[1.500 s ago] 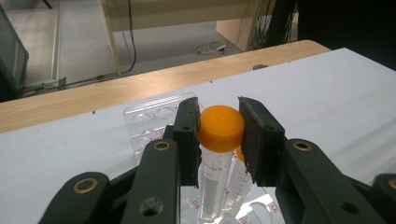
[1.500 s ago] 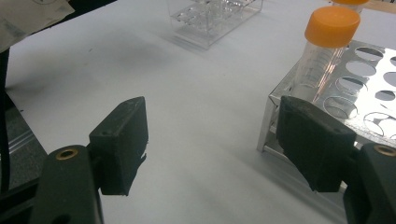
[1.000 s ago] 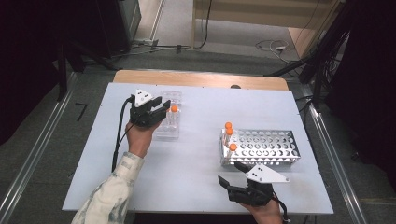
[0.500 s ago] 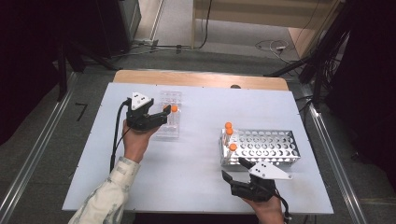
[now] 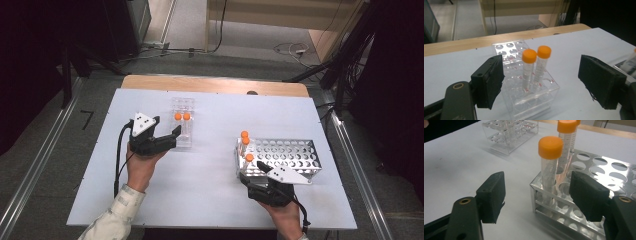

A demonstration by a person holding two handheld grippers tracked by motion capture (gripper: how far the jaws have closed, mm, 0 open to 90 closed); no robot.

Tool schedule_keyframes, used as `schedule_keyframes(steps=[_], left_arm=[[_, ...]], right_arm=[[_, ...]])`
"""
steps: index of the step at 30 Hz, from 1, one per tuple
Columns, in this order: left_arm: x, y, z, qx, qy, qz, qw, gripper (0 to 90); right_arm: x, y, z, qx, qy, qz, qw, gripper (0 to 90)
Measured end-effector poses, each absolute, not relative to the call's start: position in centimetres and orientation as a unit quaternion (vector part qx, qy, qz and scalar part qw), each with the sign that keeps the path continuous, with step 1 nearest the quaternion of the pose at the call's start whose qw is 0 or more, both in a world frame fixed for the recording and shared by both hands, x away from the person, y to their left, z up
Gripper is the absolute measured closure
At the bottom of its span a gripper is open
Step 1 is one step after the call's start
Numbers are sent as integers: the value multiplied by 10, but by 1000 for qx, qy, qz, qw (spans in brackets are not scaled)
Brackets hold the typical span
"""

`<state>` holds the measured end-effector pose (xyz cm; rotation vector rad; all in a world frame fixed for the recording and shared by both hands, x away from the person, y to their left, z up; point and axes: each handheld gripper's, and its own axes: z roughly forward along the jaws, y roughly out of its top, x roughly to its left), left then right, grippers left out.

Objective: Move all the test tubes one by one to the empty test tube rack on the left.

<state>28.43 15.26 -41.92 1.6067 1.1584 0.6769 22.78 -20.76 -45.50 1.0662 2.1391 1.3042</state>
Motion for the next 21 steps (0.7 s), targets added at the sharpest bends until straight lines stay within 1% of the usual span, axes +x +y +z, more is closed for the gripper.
schedule_keyframes(steps=[4, 15, 21], left_arm=[[276, 151, -424, 671, 475, 269, 502, 187], [260, 146, -432, 680, 470, 255, 502, 187], [256, 143, -435, 684, 466, 240, 507, 187]], right_arm=[[233, -206, -457, 387, 766, 468, 211, 317], [246, -202, -465, 392, 759, 469, 224, 510], [248, -198, -469, 388, 756, 471, 236, 576]])
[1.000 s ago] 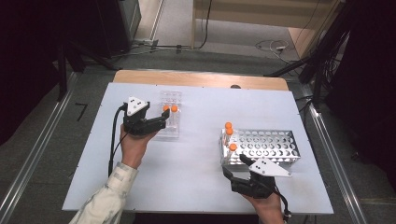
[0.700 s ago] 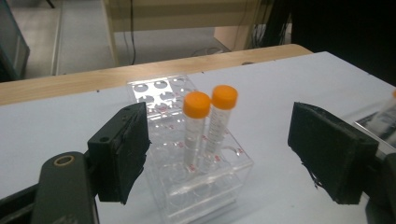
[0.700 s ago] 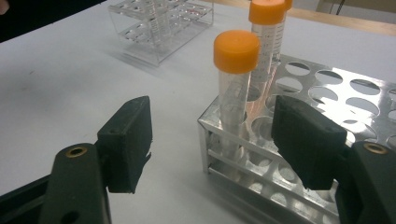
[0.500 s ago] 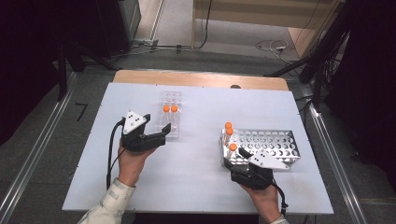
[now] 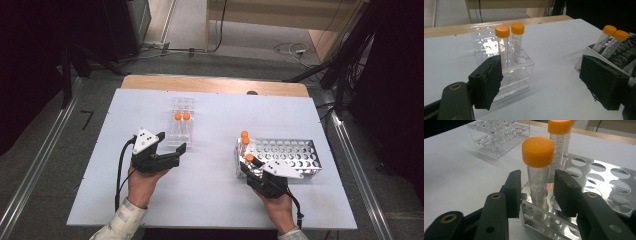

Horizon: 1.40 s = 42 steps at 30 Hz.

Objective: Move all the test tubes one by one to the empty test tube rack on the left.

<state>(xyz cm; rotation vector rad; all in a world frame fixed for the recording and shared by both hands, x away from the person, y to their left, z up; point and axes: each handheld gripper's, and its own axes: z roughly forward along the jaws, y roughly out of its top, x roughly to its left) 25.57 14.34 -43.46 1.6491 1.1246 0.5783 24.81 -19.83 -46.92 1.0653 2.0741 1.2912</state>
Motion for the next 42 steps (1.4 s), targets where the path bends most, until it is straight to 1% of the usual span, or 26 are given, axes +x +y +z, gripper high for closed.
schedule_keyframes(steps=[9, 15, 23, 28, 34, 42], left_arm=[[253, 144, -435, 686, 464, 232, 510, 186], [251, 143, -436, 689, 461, 234, 508, 185], [251, 144, -435, 688, 461, 233, 510, 185], [252, 144, -436, 689, 461, 232, 510, 185], [252, 141, -434, 690, 456, 232, 512, 185], [250, 136, -432, 693, 449, 230, 515, 185]], right_arm=[[247, -196, -471, 386, 753, 470, 252, 710], [249, -195, -469, 383, 752, 470, 256, 714], [252, -198, -456, 382, 752, 477, 246, 715], [252, -198, -448, 376, 751, 483, 248, 715], [247, -203, -431, 374, 738, 501, 255, 718], [231, -208, -407, 358, 723, 530, 261, 719]])
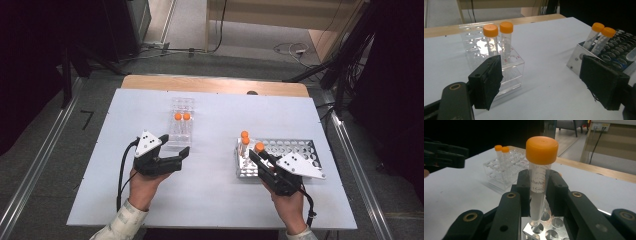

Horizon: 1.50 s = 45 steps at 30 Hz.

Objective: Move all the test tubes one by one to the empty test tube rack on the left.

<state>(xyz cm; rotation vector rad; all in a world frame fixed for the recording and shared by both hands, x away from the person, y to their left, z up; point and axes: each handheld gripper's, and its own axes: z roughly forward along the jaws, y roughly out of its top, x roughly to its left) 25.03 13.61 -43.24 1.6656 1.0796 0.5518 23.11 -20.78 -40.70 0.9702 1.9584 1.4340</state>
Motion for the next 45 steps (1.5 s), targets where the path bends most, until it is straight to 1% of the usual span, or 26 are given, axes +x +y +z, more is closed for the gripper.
schedule_keyframes(steps=[7, 19, 29, 45], left_arm=[[247, 128, -430, 700, 436, 224, 520, 186], [244, 123, -429, 704, 430, 219, 522, 185], [240, 119, -429, 709, 421, 215, 524, 186], [235, 110, -429, 721, 399, 205, 527, 197]], right_arm=[[221, -197, -405, 340, 733, 537, 242, 719], [220, -158, -421, 306, 767, 524, 209, 719], [229, -139, -439, 301, 783, 505, 203, 719], [240, -126, -450, 301, 792, 494, 196, 720]])
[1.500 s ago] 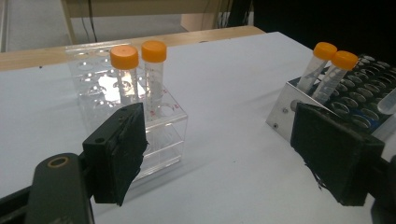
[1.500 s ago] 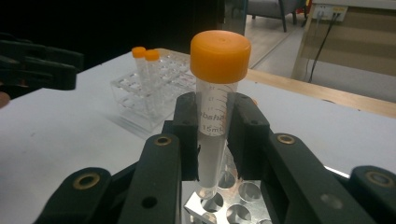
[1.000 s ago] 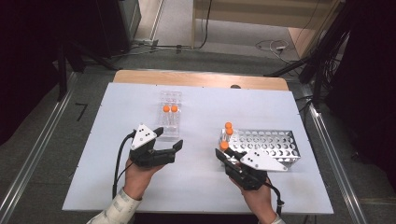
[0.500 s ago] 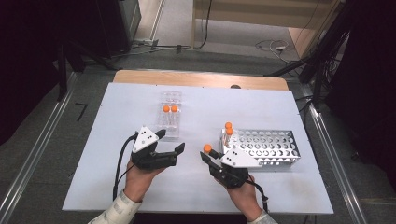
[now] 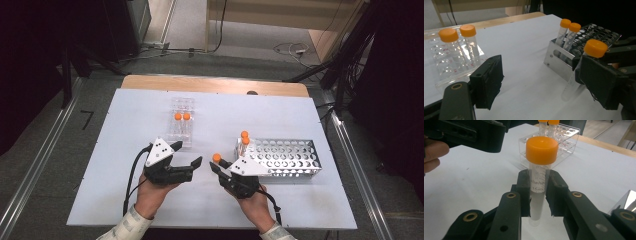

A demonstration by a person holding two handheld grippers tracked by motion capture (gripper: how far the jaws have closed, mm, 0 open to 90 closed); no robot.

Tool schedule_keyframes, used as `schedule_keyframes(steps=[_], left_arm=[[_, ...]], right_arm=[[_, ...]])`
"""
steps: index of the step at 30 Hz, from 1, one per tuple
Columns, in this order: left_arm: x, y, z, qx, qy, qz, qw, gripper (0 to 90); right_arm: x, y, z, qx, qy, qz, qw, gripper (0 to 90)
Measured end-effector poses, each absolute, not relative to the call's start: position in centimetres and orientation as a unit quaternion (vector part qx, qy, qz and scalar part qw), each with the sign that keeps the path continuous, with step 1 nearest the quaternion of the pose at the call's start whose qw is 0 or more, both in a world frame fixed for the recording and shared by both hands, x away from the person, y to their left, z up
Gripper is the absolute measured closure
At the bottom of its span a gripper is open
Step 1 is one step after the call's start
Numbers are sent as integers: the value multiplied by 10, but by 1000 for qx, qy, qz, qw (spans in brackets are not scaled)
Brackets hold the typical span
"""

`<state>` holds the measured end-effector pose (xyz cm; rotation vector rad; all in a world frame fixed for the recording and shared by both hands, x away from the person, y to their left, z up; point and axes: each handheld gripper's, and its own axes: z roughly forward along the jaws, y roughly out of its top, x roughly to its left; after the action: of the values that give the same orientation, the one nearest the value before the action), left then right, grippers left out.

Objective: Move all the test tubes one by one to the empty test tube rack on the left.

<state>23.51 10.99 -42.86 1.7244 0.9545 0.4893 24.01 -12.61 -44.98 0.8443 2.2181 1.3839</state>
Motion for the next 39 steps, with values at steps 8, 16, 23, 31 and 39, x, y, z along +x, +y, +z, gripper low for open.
schedule_keyframes(steps=[8, 16, 23, 31, 39], left_arm=[[232, 106, -426, 723, 389, 196, 536, 216], [230, 102, -426, 731, 372, 180, 543, 261], [230, 98, -427, 729, 370, 168, 551, 293], [226, 90, -428, 735, 357, 188, 545, 347], [228, 88, -431, 736, 350, 170, 554, 533]], right_arm=[[244, -124, -452, 303, 792, 493, 194, 720], [244, -119, -452, 298, 796, 492, 190, 719], [241, -112, -452, 289, 800, 493, 182, 720], [239, -106, -453, 283, 805, 491, 176, 719], [239, -104, -453, 280, 805, 493, 173, 719]])
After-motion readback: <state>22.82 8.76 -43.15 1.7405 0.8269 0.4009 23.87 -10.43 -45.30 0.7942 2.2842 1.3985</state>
